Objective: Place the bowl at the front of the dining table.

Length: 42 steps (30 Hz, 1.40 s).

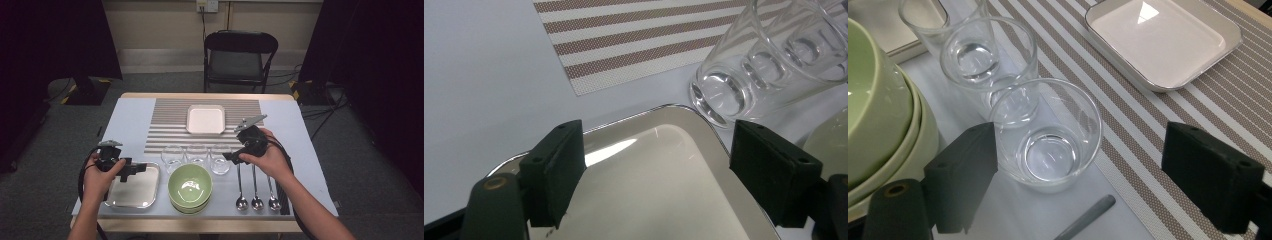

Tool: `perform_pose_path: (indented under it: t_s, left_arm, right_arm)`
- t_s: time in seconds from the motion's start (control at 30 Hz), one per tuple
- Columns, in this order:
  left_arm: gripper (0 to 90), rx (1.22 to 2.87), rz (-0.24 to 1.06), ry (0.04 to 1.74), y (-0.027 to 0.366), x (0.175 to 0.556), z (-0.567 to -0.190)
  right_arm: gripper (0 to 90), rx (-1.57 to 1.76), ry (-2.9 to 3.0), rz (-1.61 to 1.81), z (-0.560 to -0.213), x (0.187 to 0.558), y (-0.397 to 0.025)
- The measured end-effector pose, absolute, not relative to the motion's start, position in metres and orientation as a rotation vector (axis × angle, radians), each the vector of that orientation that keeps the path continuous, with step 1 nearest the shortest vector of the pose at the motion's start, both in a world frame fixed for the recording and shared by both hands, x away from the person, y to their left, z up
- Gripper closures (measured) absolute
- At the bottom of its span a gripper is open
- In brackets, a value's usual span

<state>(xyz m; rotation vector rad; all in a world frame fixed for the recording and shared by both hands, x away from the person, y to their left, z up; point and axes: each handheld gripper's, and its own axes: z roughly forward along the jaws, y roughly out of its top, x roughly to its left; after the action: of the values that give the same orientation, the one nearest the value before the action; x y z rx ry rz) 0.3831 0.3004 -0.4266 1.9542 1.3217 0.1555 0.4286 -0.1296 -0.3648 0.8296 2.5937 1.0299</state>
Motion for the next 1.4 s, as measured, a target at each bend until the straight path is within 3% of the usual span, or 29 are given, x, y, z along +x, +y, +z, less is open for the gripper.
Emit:
perform_pose_path:
  t_s: [1.4]
  left_arm:
    - [21.9,1.960,0.132,1.313,0.298,0.383,-0.427]
  right_arm:
    - [14.1,0.717,2.705,1.090,-0.358,0.420,-0.083]
